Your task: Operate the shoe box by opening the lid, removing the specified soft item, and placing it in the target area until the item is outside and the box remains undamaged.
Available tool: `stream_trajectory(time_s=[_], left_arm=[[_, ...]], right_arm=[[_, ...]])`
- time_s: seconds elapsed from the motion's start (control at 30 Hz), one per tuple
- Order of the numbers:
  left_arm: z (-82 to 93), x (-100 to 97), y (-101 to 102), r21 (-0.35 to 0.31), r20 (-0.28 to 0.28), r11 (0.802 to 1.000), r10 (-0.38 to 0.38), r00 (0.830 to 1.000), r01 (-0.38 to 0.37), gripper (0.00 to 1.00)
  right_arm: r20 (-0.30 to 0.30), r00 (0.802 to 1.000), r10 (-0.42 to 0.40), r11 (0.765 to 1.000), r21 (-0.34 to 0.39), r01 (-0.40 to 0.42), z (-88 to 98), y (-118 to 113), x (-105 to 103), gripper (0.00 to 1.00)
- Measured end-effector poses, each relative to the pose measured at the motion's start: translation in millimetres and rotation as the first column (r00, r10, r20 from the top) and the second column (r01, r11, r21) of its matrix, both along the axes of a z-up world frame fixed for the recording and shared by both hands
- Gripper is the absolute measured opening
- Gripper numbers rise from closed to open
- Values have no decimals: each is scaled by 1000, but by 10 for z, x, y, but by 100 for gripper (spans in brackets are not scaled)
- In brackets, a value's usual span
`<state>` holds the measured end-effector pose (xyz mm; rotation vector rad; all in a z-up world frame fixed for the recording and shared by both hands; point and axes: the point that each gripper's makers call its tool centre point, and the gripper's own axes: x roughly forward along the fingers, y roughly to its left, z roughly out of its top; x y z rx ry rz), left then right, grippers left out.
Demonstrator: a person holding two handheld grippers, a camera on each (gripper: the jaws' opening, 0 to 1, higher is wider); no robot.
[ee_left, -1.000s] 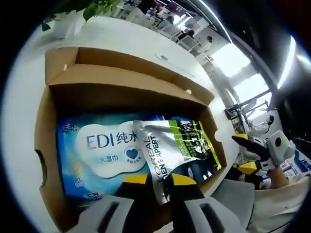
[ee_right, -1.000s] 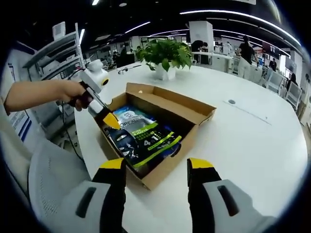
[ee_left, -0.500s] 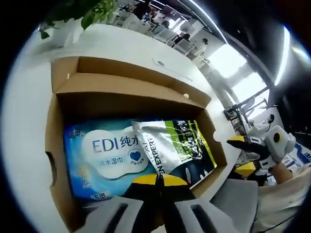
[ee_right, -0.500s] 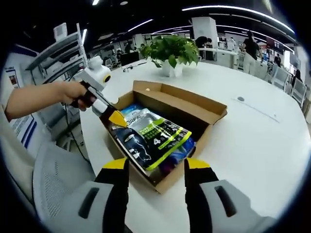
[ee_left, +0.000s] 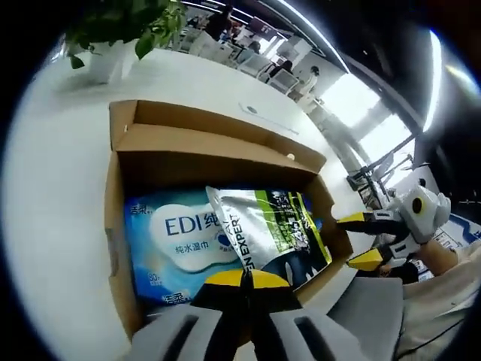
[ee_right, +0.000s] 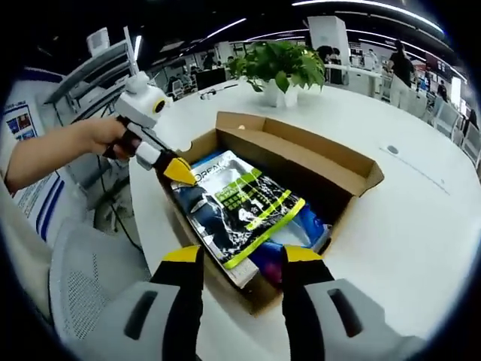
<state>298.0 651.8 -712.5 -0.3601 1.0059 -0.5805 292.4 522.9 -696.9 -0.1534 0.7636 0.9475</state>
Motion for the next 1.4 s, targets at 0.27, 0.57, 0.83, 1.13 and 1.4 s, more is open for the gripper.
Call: stream_trajectory(time_s=[0.27,0.57,0.83,1.13,1.4], left_arm=[[48,23,32,3,45,1000,-10,999,10,0],[141,38,94,2,115,1000,-23,993,23,0],[164,12,157,2,154,1000,-30,988,30,0],[160,15,180,16,184,999,-41,982,39,0],[167,28,191,12,178,1000,-19,984,17,0]], right_arm=[[-24,1000,0,1000,-25,-1,-122,92,176,33],[-77,997,27,999,-40,-30,-238,225,213,33],[-128,991,27,998,-52,-34,-338,310,217,32],[-177,984,4,1000,-14,-7,-351,397,193,28],[-112,994,2,1000,-15,-3,-277,410,219,14]])
